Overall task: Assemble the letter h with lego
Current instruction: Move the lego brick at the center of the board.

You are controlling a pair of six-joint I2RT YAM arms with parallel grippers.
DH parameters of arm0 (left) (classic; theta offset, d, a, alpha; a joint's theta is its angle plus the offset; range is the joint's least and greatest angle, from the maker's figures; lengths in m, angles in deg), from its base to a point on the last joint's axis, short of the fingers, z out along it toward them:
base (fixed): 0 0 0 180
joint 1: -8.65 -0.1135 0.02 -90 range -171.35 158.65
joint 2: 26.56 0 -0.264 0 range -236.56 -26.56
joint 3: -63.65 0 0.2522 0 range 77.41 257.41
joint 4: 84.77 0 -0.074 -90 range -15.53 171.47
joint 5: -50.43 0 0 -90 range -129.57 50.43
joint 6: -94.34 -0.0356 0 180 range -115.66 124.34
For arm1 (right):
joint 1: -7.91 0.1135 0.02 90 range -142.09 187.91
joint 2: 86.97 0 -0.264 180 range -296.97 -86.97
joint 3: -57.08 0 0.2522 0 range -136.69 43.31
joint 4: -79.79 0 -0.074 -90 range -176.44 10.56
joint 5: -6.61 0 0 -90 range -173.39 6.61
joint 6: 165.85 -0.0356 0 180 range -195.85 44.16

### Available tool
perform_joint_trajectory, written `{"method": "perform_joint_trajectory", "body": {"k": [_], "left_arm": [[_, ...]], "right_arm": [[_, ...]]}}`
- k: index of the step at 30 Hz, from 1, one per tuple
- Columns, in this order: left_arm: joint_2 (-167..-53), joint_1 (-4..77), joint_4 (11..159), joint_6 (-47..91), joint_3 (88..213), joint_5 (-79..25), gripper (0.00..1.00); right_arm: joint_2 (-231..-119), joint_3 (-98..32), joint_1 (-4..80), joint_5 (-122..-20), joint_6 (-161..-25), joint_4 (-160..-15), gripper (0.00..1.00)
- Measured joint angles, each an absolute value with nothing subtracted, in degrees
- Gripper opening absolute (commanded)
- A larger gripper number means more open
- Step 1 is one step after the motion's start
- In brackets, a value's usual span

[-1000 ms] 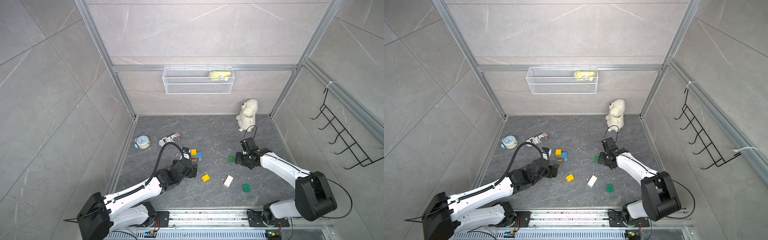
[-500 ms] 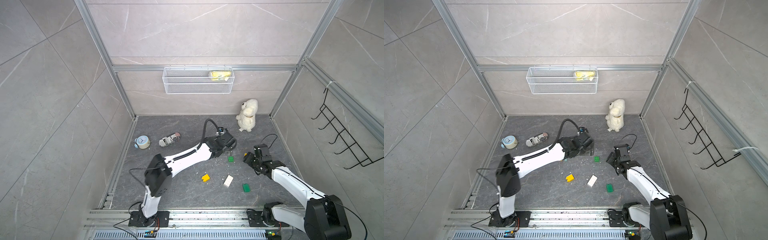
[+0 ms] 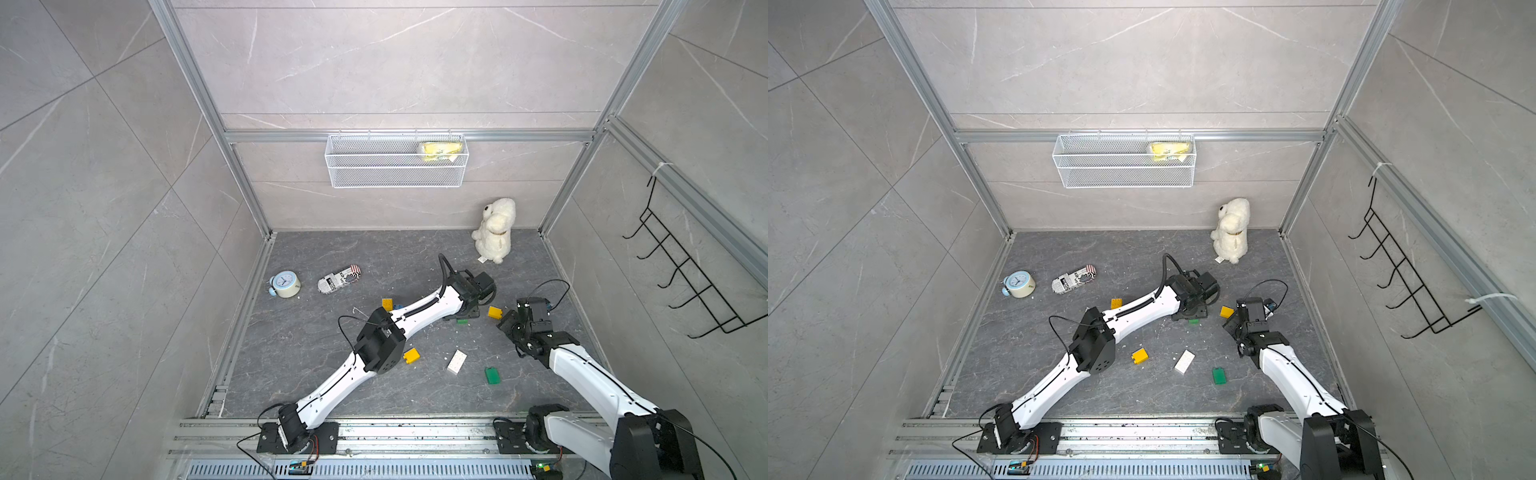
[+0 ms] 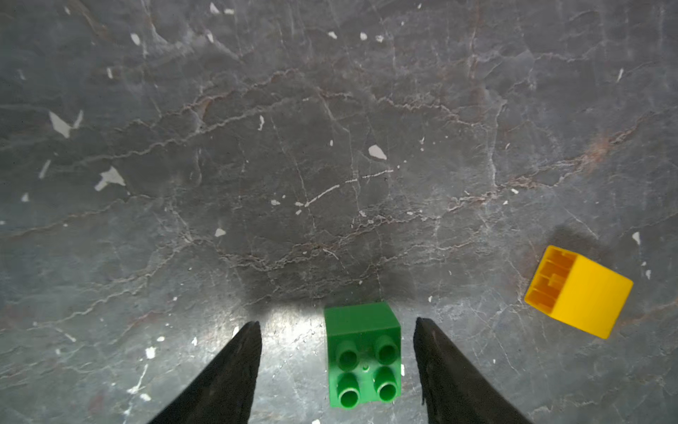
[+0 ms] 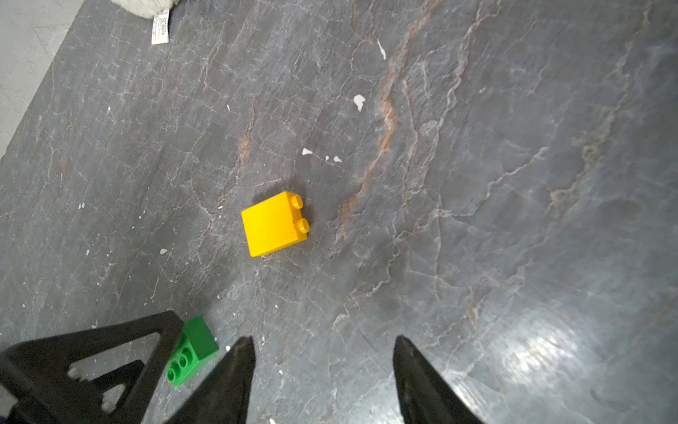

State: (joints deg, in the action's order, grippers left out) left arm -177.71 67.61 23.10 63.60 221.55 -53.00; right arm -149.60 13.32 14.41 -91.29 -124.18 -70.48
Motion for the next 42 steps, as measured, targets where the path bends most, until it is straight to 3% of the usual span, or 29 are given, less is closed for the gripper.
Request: {"method": "perform_joint_trajectory", "body": {"k": [14,18,26,31,34,36,37,42], "left_arm": [[-177.8,67.9,25.6,65.3,218.6,-51.5,0.36],[-175.0,67.9,28.4,64.7,213.3,-51.4,0.27],[-166.7,67.7,31.8,62.2,198.7,-51.4,0.19],[-159.5,66.8,32.8,59.1,186.5,-51.3,0.22],[-155.8,65.5,33.6,57.5,180.4,-50.7,0.36],[-154.8,64.6,33.4,56.2,178.8,-50.5,0.56],[-154.7,64.4,33.2,55.4,178.5,-50.4,0.61],[-154.6,63.6,32.5,54.0,178.6,-50.3,0.65]], "right_arm": [[-150.5,13.4,14.3,-89.4,-124.3,-71.4,0.61],[-150.5,13.5,14.3,-89.4,-124.3,-71.6,0.6],[-152.5,13.9,14.3,-87.4,-124.3,-73.6,0.59],[-154.3,14.5,14.3,-84.5,-124.2,-76.7,0.59],[-156.3,14.6,14.3,-82.5,-124.2,-78.6,0.59],[-157.5,14.6,14.3,-81.5,-124.1,-79.5,0.59],[-157.8,14.6,14.3,-81.1,-124.1,-79.9,0.59],[-158.2,14.6,14.3,-80.1,-124.1,-81.2,0.59]]}}
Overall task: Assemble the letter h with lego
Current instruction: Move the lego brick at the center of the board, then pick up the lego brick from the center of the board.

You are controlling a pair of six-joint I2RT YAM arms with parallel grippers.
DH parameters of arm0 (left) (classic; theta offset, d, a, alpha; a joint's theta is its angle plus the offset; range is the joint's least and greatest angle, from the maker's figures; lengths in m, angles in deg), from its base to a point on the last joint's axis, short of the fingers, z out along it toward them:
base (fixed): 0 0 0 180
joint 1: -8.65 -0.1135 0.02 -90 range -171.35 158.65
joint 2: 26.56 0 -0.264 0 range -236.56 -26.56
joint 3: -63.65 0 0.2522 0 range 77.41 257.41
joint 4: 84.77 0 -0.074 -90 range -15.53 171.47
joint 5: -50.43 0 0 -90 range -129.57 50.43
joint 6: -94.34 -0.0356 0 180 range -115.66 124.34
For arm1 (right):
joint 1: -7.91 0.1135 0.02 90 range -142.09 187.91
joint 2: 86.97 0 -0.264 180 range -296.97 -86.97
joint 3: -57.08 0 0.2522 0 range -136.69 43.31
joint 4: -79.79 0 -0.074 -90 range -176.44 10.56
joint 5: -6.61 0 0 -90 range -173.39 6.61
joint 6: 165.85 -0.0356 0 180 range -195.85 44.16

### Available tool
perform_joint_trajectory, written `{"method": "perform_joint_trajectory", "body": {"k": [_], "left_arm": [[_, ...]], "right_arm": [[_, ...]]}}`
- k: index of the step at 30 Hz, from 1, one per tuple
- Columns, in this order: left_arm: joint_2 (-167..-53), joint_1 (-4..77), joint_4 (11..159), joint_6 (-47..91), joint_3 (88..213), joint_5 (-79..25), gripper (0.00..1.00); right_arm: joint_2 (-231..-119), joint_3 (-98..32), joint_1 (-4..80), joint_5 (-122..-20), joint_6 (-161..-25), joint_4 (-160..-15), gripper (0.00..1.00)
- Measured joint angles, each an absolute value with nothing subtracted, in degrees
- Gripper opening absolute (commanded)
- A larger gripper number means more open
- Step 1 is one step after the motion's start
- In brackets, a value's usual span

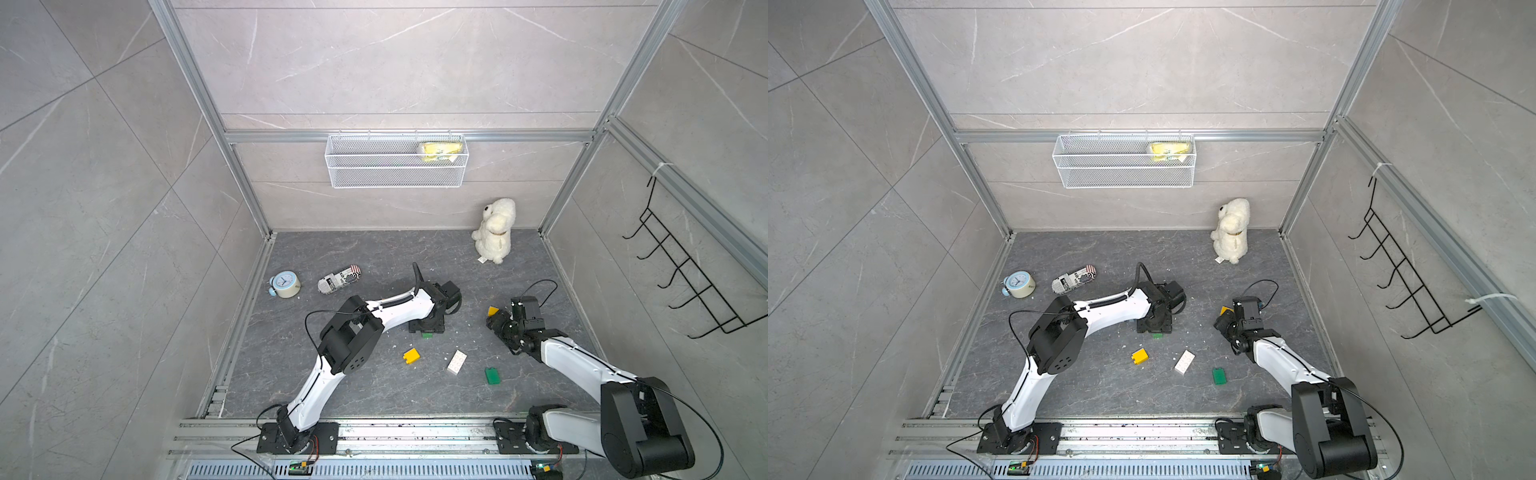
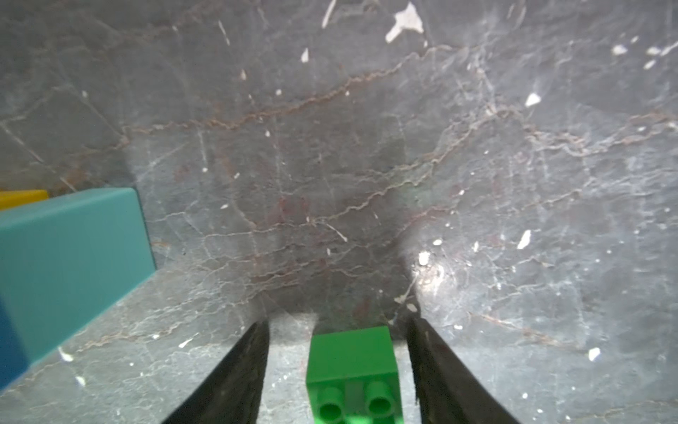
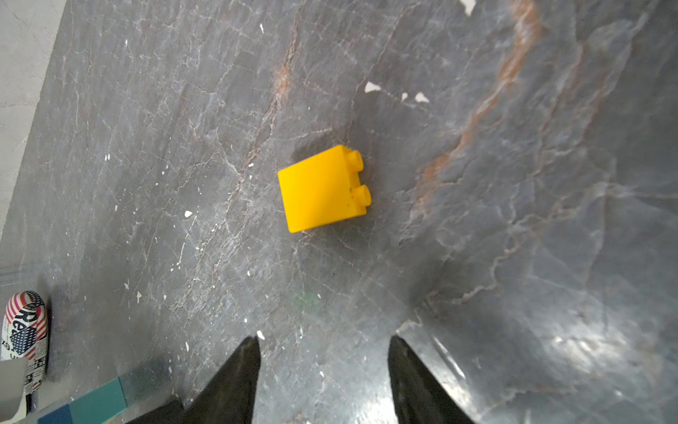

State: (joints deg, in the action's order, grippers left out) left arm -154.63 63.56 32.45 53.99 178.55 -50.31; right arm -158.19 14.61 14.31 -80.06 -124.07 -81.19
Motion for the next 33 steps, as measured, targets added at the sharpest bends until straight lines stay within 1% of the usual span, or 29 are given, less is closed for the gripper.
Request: {"method": "perform_joint_trajectory", "body": {"k": [9,19,22,27,33], "left_arm": [[-154.6,64.2,30.0,53.1,180.0,-49.9,0.56],[-154.6,64.7,28.7,55.7,180.9,-49.9,0.51],[-154.6,64.6,28.7,56.5,180.9,-49.9,0.47],[-154.6,64.6,28.8,57.1,180.9,-49.7,0.45],[-154.6,64.6,28.8,57.4,181.0,-49.3,0.35]], "right_arm": [[-159.4,14.6,14.3,-79.3,-124.1,-82.2,0.59],[-160.1,14.6,14.3,-79.0,-124.1,-82.4,0.58],[-160.2,14.6,14.3,-79.0,-124.0,-82.5,0.58],[-160.2,14.6,14.3,-78.8,-123.8,-82.5,0.57],[-160.2,14.6,14.3,-78.8,-123.7,-82.5,0.55]]}}
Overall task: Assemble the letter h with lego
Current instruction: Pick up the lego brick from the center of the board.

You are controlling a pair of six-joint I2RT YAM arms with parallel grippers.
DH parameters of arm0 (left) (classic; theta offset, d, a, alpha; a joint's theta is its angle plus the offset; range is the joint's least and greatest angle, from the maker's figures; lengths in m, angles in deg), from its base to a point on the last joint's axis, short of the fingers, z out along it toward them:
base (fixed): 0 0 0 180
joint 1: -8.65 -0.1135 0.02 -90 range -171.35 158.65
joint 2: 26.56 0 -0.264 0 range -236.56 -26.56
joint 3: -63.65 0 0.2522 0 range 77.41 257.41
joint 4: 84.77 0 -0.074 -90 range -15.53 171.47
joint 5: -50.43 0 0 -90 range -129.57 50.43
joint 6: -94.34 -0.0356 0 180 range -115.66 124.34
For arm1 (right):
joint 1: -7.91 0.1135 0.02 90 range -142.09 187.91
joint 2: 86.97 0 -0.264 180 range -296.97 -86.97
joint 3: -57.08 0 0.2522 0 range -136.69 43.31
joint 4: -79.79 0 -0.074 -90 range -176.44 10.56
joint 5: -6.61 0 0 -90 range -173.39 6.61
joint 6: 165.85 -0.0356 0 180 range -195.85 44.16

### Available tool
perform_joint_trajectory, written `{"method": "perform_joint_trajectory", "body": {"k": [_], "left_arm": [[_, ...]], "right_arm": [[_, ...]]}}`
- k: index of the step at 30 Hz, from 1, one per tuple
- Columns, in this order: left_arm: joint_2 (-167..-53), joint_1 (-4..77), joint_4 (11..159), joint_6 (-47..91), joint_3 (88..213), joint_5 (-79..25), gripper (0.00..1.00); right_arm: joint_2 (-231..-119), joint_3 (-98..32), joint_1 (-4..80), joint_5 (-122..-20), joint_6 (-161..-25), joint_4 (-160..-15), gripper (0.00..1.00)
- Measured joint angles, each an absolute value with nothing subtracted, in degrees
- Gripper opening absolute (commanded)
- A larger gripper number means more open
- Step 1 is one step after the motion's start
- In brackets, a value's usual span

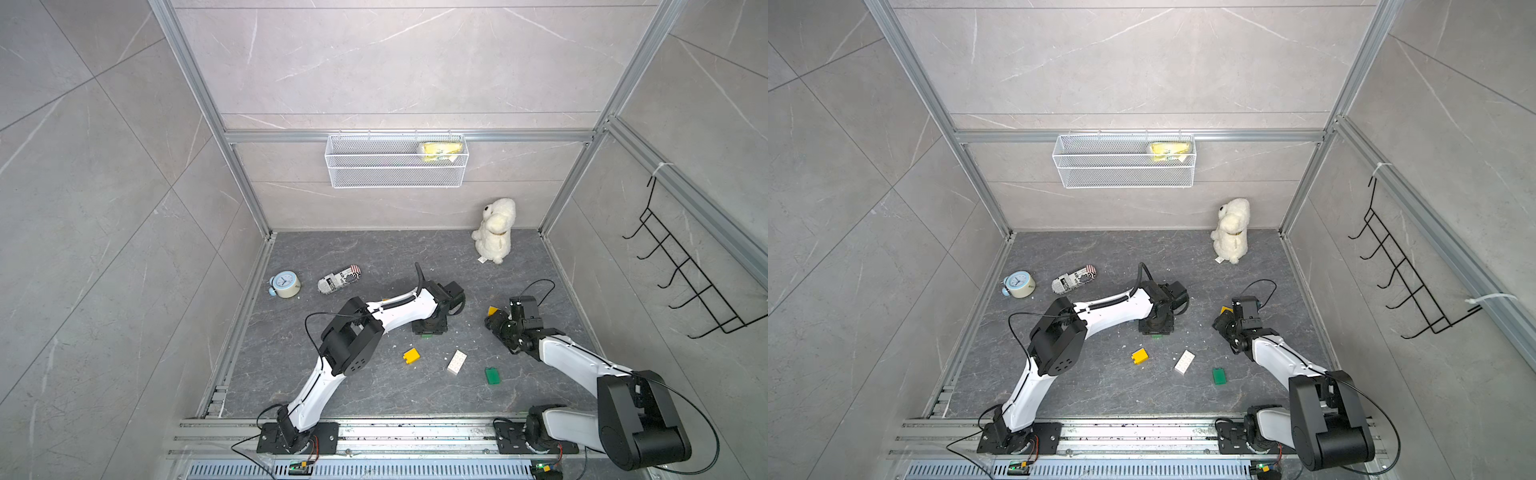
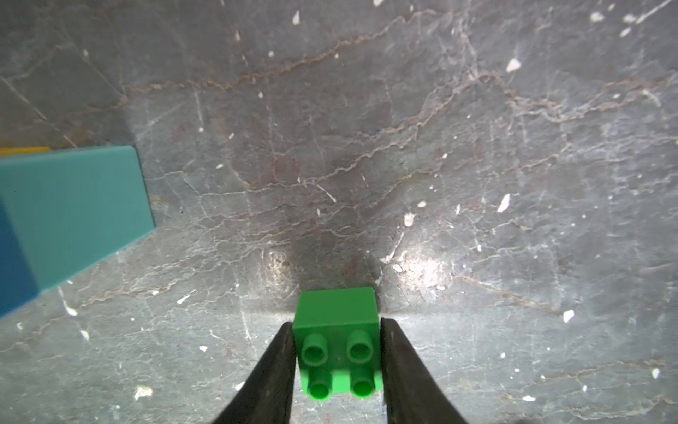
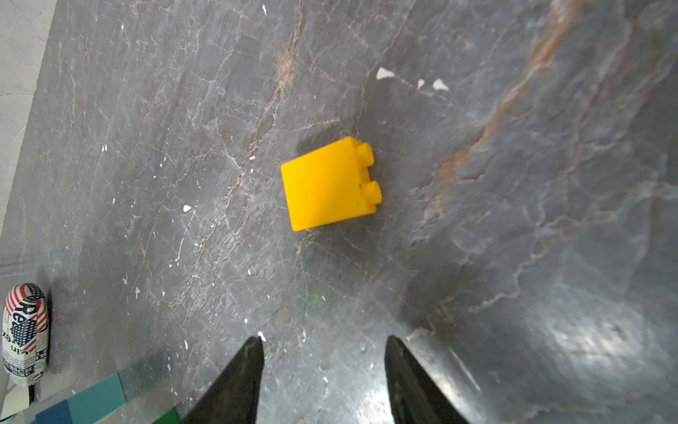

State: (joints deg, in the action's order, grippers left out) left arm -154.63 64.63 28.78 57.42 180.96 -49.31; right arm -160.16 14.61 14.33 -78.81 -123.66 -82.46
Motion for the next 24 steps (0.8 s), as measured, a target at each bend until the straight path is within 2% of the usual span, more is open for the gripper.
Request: {"method": "perform_joint_trajectory", "body": {"k": [3,8,16,24], "left_arm": [[-154.6,64.6,29.0,57.7,181.0,-49.0,0.31],[-154.6,64.6,29.2,57.7,180.9,-48.4,0.13],[-149.9,64.6,30.7,57.0,178.2,-48.5,0.01],[-136.9,63.3,26.0,53.6,181.0,-51.8,0.0]], "right_arm": [[-160.2,14.6,14.3,-78.8,-123.7,-82.5,0.55],[-159.8,14.6,14.9,-78.9,-123.3,-82.4,0.54],[-155.9,14.6,20.6,-82.2,-121.1,-82.4,0.54],[-157.8,10.9,30.6,-86.7,-117.4,-82.3,0.54]]}}
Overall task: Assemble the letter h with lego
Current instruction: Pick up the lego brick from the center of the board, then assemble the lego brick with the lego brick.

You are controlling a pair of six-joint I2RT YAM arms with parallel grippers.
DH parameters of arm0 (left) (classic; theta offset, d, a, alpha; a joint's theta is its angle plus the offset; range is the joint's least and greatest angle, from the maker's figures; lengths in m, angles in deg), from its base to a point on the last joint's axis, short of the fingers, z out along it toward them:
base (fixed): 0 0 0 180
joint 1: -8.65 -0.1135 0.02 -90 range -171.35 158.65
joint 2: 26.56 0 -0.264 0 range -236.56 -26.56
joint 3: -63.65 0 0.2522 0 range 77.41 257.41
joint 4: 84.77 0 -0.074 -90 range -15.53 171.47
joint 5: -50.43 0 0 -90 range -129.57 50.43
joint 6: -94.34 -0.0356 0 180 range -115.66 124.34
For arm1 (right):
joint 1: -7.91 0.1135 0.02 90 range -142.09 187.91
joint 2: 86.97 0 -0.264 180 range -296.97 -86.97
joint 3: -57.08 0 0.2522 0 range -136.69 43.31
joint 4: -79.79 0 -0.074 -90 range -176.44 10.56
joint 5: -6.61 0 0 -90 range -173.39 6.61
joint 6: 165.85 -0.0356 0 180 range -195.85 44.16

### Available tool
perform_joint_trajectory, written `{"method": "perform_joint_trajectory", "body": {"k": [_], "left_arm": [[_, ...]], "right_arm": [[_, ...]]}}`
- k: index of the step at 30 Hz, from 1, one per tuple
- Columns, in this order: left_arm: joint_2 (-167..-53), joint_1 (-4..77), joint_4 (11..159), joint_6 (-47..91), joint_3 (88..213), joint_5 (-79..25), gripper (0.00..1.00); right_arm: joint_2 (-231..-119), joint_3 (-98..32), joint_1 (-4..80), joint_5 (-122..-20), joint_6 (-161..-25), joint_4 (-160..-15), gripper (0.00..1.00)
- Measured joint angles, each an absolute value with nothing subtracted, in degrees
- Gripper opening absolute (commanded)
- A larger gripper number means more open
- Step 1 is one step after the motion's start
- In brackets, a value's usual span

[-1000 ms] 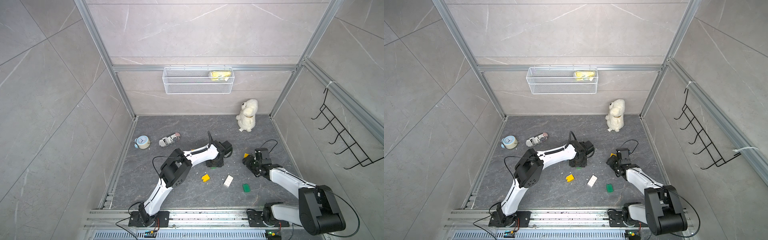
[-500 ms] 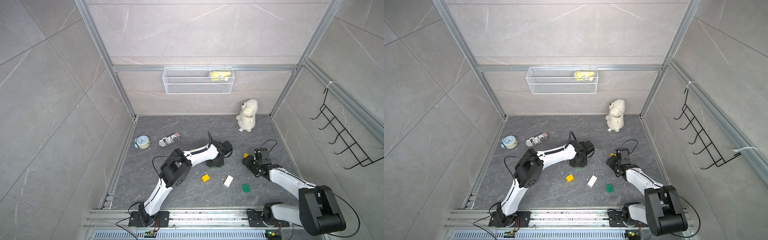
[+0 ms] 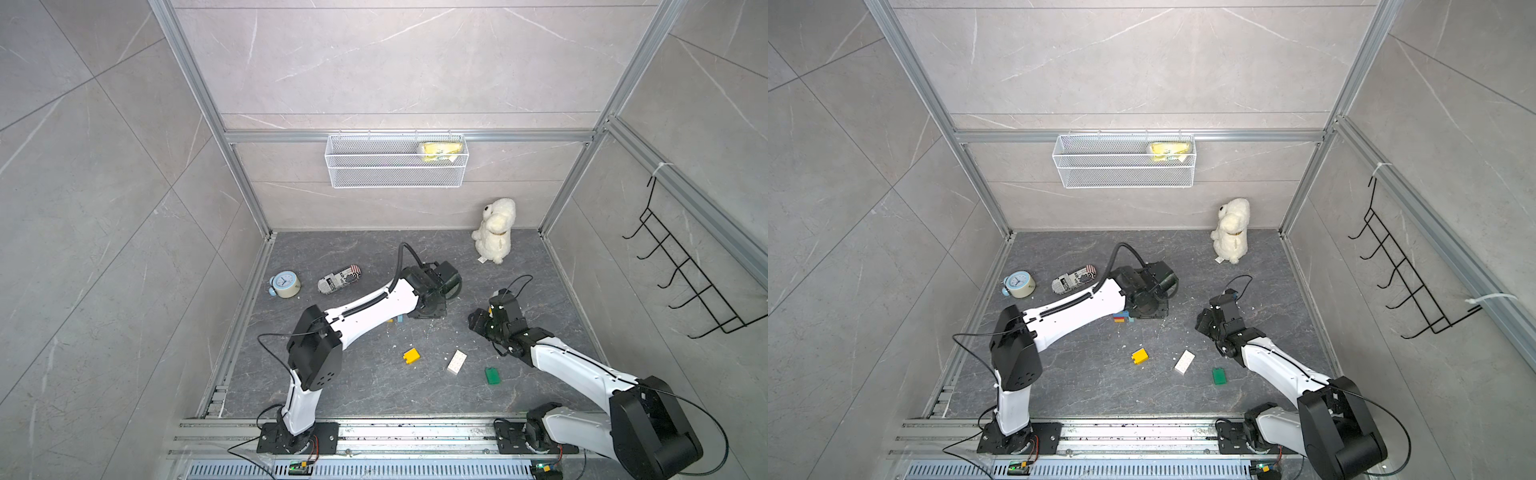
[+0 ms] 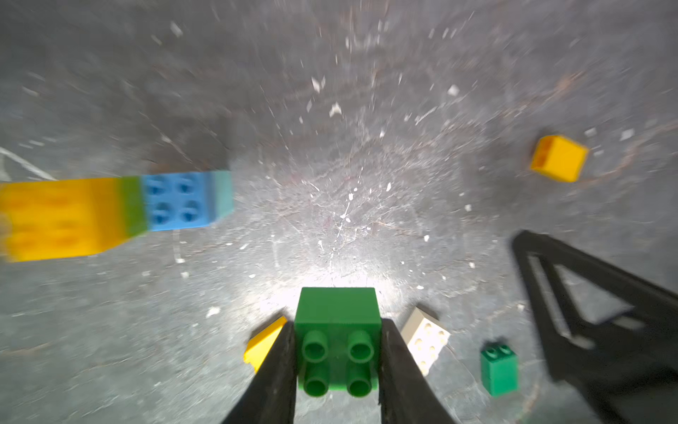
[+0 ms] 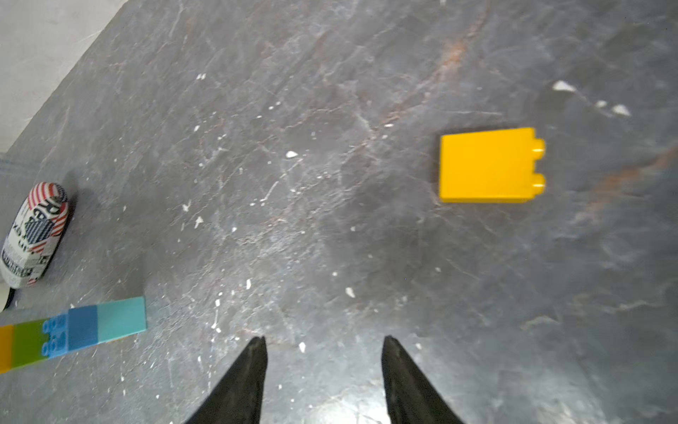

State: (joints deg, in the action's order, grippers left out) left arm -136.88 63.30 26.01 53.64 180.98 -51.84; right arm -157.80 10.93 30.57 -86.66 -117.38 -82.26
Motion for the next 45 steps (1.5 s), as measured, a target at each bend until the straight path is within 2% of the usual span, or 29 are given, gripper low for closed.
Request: {"method": "perform_joint_trajectory", "body": {"k": [14,45], "left_arm": [[-133.0,49.7,16.6,47.6,178.6,-52.5,0.0],[-139.4,46.5,17.1,40.0,180.3,-46.5,0.0]], "right_arm": [[-169.8,2.5,41.1,-86.0,-110.2,-82.8,0.51],[-173.7,-0.9,43.6,-86.2,-107.5,-80.7,0.51]]}}
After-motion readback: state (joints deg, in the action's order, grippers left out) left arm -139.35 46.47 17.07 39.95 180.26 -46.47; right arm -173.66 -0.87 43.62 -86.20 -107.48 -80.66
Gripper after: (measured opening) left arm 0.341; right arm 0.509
